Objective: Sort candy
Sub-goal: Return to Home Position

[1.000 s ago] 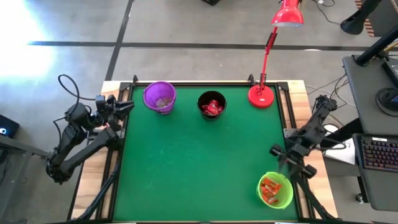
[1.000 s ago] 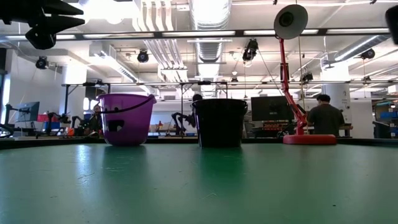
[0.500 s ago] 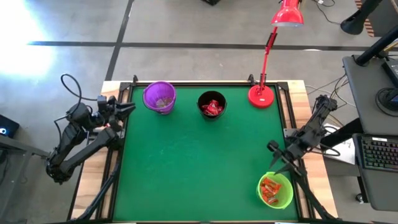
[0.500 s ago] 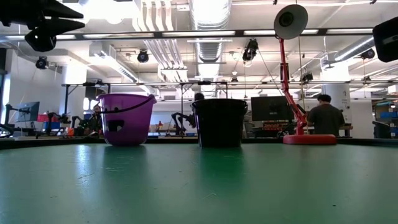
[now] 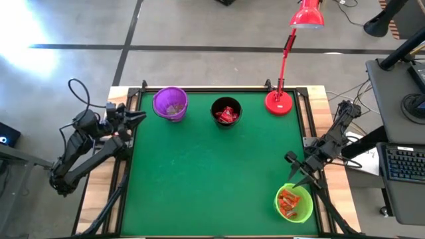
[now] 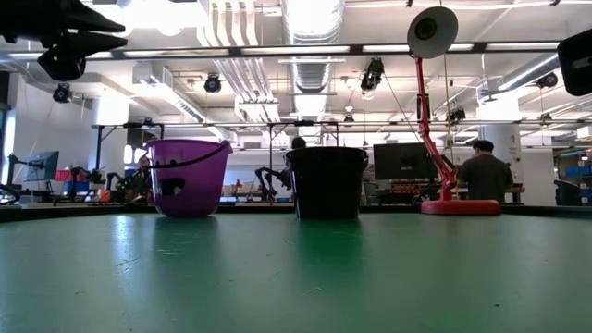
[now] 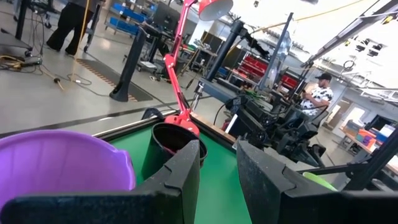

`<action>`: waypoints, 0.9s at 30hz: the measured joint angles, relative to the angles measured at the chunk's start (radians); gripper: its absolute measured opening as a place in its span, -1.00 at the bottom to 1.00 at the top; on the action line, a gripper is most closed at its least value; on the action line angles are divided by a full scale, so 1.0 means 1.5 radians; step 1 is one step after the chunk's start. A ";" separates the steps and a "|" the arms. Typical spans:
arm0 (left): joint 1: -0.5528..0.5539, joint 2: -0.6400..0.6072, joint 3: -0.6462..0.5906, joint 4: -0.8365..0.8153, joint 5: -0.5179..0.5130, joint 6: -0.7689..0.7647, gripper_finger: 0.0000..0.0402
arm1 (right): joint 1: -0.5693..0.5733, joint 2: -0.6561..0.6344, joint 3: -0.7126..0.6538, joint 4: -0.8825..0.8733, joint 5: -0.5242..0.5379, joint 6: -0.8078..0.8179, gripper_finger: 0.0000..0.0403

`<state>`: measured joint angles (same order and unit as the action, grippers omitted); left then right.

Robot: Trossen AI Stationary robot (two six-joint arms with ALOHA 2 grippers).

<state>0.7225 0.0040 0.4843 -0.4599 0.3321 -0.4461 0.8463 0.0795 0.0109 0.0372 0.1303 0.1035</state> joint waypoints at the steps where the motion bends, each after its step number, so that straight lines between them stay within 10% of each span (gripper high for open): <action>1: 0.000 0.000 -0.001 0.000 0.000 0.000 -0.56 | 0.000 0.000 0.000 0.000 0.000 0.000 -0.37; 27: 0.000 0.000 -0.010 -0.003 0.018 0.030 -0.56 | 0.000 -0.046 -0.001 0.011 0.002 -0.001 -0.37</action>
<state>0.7223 0.0040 0.4686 -0.4637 0.3595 -0.4018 0.8463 0.0111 0.0101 0.0536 0.1326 0.1024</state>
